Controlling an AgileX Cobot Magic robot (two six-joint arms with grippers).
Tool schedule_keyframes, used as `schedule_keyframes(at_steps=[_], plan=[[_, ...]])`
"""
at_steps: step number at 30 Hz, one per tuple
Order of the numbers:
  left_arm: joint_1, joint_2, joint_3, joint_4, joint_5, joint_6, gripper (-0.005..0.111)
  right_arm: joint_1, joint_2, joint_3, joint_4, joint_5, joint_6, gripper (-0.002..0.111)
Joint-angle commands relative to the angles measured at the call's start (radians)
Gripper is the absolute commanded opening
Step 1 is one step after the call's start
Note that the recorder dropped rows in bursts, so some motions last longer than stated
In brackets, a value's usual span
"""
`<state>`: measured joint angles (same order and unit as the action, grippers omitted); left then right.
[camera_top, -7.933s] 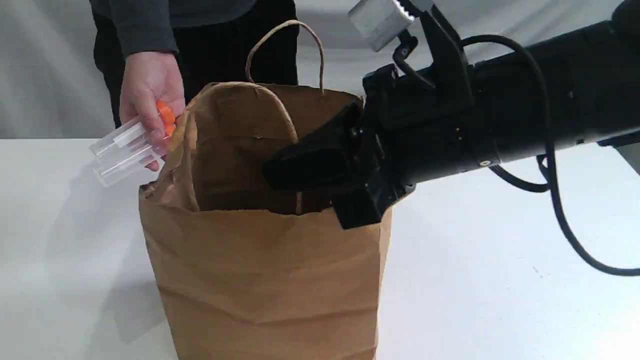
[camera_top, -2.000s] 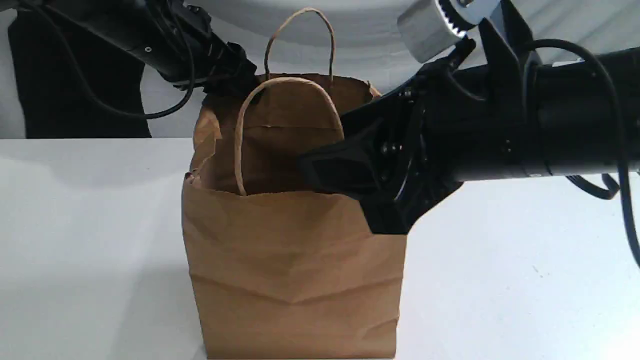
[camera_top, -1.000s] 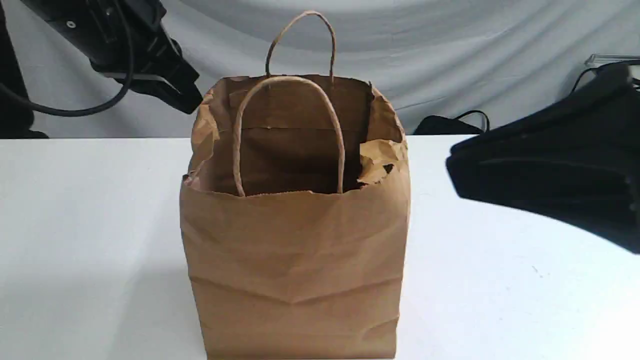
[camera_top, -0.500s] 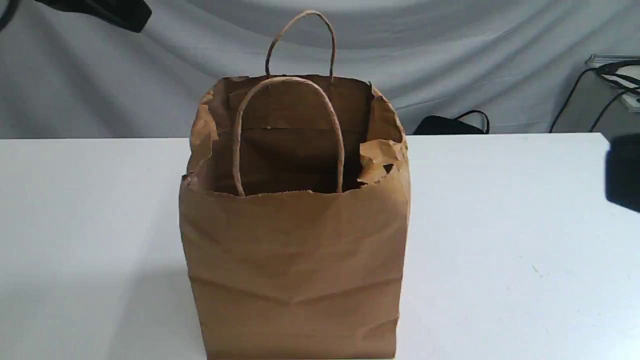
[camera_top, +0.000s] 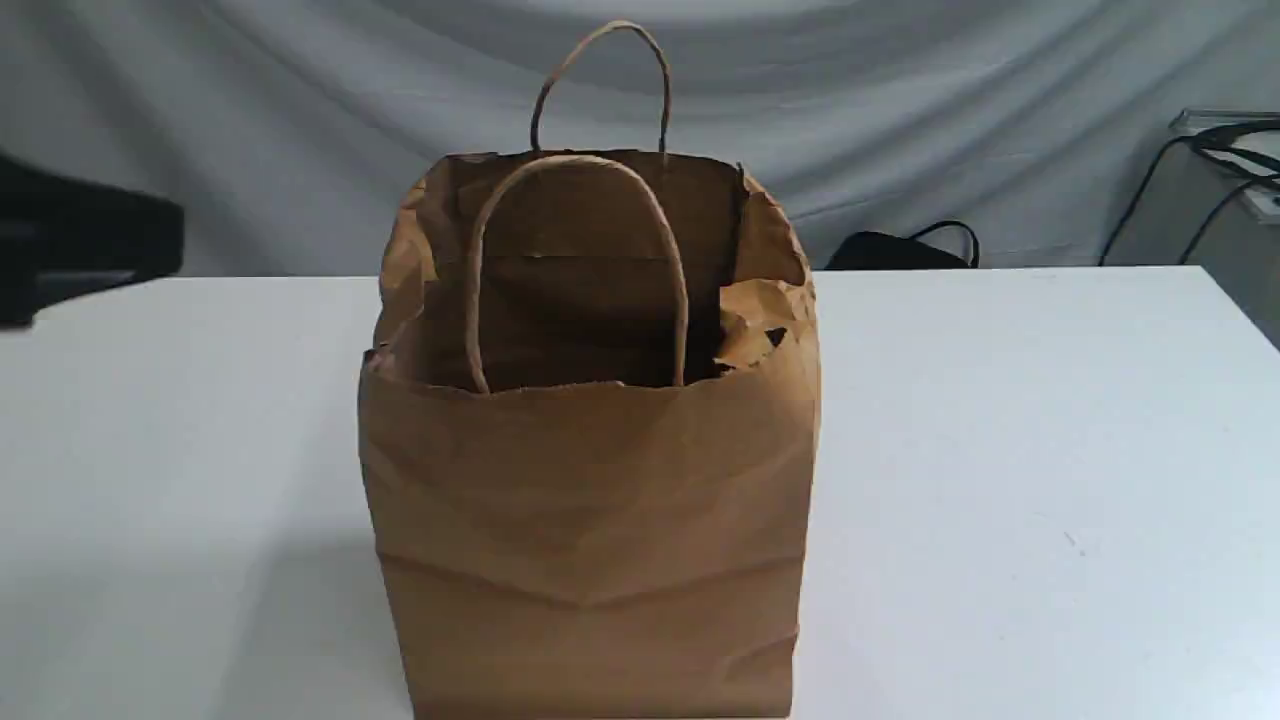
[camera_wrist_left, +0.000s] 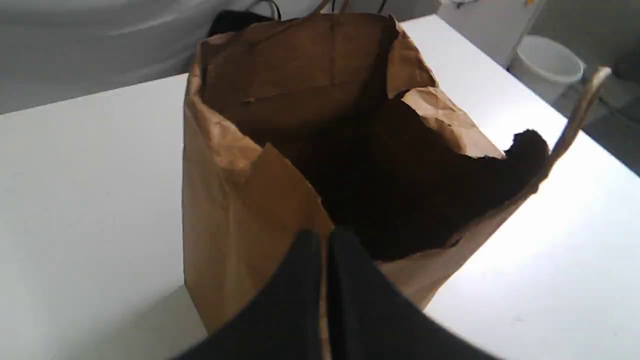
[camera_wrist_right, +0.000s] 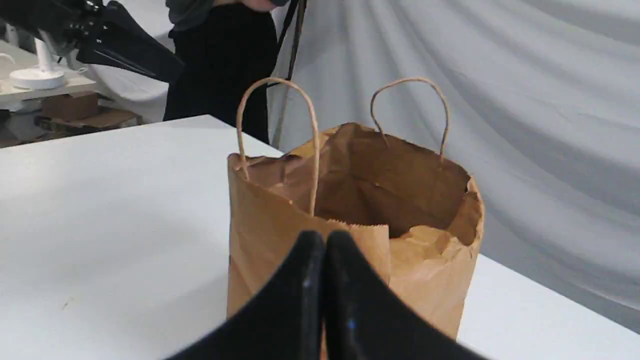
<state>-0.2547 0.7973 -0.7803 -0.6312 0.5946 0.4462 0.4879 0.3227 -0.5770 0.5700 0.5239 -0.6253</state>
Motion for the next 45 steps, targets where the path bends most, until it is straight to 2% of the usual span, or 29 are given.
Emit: schedule_keyframes(at_steps=[1,4,10,27,31,35,40,45], plan=[[-0.003,-0.114,0.096,-0.024,-0.076,-0.012,0.0,0.0,-0.004,0.01,0.006,0.015,0.009,0.0],[-0.003,-0.19,0.142,-0.024,-0.042,-0.031,0.0,0.0,-0.004,0.01,0.006,0.015,0.009,0.0],[-0.003,-0.278,0.152,0.013,0.09,-0.024,0.0,0.0,-0.004,0.01,0.006,0.015,0.009,0.0],[-0.003,-0.323,0.152,0.013,0.091,-0.024,0.0,0.0,-0.012,0.01,-0.016,-0.016,0.005,0.0],[-0.003,-0.323,0.152,0.013,0.089,-0.024,0.0,-0.055,-0.033,0.024,-0.049,-0.076,-0.002,0.0],[-0.003,-0.323,0.152,0.013,0.091,-0.024,0.0,-0.134,-0.082,0.127,-0.047,-0.238,-0.05,0.0],[-0.003,-0.323,0.152,0.013,0.091,-0.024,0.0,-0.216,-0.191,0.342,0.011,-0.455,-0.048,0.0],[-0.003,-0.323,0.152,0.013,0.091,-0.024,0.0,-0.289,-0.299,0.483,0.069,-0.524,-0.048,0.0]])
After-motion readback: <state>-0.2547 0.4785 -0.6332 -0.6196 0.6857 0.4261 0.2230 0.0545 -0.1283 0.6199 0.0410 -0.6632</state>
